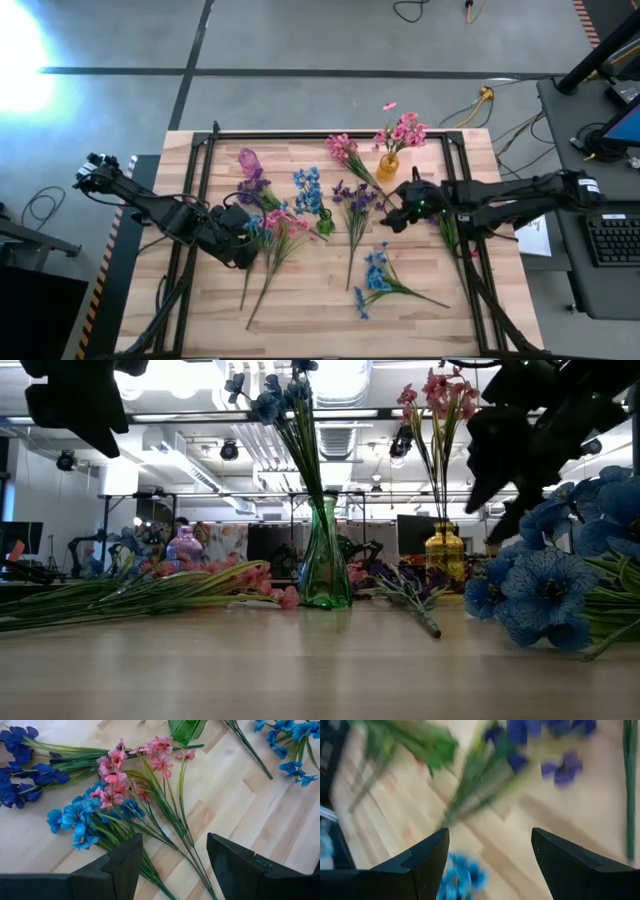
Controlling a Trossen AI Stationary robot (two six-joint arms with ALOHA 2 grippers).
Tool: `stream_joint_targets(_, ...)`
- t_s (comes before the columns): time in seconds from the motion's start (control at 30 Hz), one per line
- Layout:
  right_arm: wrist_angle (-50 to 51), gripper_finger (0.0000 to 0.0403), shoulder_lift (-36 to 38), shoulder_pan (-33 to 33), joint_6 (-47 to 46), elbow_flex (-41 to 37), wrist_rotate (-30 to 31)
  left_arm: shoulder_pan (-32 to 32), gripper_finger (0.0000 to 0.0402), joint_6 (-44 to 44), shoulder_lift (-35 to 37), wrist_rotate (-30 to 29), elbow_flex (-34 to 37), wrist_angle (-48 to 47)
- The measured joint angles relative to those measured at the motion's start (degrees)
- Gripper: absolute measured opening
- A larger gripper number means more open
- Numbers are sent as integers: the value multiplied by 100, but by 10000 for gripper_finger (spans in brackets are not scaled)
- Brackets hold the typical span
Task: Sort flowers into vase by color
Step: Put the right violet flowers into the violet vase
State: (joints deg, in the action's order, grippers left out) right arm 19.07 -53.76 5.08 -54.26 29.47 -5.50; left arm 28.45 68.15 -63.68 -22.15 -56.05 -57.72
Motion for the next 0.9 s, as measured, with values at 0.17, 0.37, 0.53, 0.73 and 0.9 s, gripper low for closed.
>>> stream_joint_targets(0.17, 1082, 274, -455, -511, -393, 687, 213, 0, 210, -12, 0, -106, 0, -4)
stream_joint_targets(0.37, 3032, 274, -1246, -634, -584, 1740, 265, 2, 210, -118, 0, -145, 0, -4)
stream_joint_targets(0.53, 5023, 274, -1790, -634, -696, 2403, 263, 2, 210, -284, 0, -146, 0, -1)
stream_joint_targets(0.73, 6336, 274, -2072, -634, -1035, 2331, 203, 2, 210, -484, 0, -144, 0, -6)
stream_joint_targets(0.9, 6159, 274, -2069, -634, -1128, 1851, -59, 2, 210, -625, 0, -148, 0, -6)
